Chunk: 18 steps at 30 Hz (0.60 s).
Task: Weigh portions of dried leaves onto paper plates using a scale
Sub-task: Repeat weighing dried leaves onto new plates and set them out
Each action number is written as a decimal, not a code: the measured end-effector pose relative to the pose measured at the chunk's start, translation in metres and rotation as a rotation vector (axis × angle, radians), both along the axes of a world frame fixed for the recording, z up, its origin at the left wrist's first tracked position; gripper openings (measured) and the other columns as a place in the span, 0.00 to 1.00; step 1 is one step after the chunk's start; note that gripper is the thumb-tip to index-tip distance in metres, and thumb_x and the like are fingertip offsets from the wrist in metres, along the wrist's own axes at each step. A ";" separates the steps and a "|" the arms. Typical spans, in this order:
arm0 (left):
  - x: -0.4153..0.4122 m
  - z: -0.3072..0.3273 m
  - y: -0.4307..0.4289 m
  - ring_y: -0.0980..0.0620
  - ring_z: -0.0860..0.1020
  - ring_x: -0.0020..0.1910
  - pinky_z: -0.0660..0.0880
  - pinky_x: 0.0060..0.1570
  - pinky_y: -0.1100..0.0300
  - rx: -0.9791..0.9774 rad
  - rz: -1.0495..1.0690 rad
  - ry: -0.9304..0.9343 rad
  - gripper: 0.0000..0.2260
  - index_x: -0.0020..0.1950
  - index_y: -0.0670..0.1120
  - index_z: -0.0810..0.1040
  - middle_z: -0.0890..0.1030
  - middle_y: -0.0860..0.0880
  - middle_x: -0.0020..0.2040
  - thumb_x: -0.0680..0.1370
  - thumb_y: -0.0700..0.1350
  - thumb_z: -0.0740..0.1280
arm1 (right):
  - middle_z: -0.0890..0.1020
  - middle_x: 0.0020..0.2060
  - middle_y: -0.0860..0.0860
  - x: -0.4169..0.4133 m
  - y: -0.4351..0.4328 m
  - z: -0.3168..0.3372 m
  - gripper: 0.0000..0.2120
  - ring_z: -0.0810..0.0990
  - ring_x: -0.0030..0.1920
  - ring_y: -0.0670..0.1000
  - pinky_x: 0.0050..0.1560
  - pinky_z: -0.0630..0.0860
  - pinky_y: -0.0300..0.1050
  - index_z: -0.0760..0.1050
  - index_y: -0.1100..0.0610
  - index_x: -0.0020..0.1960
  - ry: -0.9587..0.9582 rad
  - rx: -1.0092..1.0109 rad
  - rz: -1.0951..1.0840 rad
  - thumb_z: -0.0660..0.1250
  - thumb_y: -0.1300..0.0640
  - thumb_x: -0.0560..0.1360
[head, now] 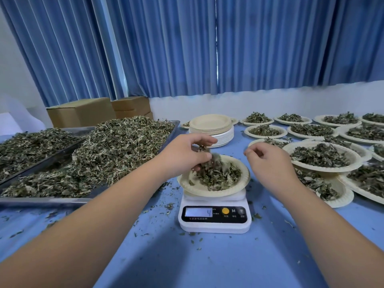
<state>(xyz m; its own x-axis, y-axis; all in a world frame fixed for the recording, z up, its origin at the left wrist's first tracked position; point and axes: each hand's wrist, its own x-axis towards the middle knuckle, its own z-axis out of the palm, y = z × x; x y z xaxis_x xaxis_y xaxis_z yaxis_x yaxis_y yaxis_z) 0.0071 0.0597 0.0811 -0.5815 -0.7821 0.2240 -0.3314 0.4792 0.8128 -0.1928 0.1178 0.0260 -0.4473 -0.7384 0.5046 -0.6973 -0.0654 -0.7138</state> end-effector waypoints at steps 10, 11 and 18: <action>0.017 -0.005 -0.003 0.65 0.78 0.56 0.76 0.56 0.63 -0.040 -0.089 -0.048 0.17 0.53 0.61 0.79 0.81 0.61 0.56 0.73 0.39 0.74 | 0.79 0.33 0.45 0.000 -0.001 0.000 0.09 0.74 0.33 0.42 0.33 0.67 0.36 0.80 0.53 0.43 0.012 0.019 0.007 0.62 0.56 0.78; 0.018 -0.005 -0.003 0.65 0.78 0.57 0.77 0.56 0.63 -0.031 -0.096 -0.020 0.17 0.53 0.60 0.80 0.82 0.60 0.55 0.74 0.37 0.73 | 0.80 0.34 0.45 0.001 -0.001 -0.001 0.09 0.74 0.34 0.42 0.34 0.67 0.36 0.80 0.53 0.43 0.011 0.016 0.008 0.62 0.56 0.78; 0.022 -0.004 0.000 0.63 0.78 0.59 0.79 0.55 0.49 0.000 -0.147 0.013 0.19 0.53 0.53 0.81 0.83 0.52 0.56 0.74 0.29 0.68 | 0.79 0.33 0.45 0.001 -0.001 0.000 0.09 0.74 0.34 0.42 0.34 0.67 0.34 0.79 0.53 0.42 0.019 0.009 0.005 0.62 0.57 0.78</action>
<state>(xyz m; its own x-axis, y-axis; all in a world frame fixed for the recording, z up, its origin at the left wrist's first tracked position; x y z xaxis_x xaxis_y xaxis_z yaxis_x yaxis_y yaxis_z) 0.0287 0.0599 0.0768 -0.6869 -0.6885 0.2327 -0.2467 0.5220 0.8165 -0.1917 0.1167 0.0257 -0.4336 -0.7451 0.5067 -0.7105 -0.0632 -0.7008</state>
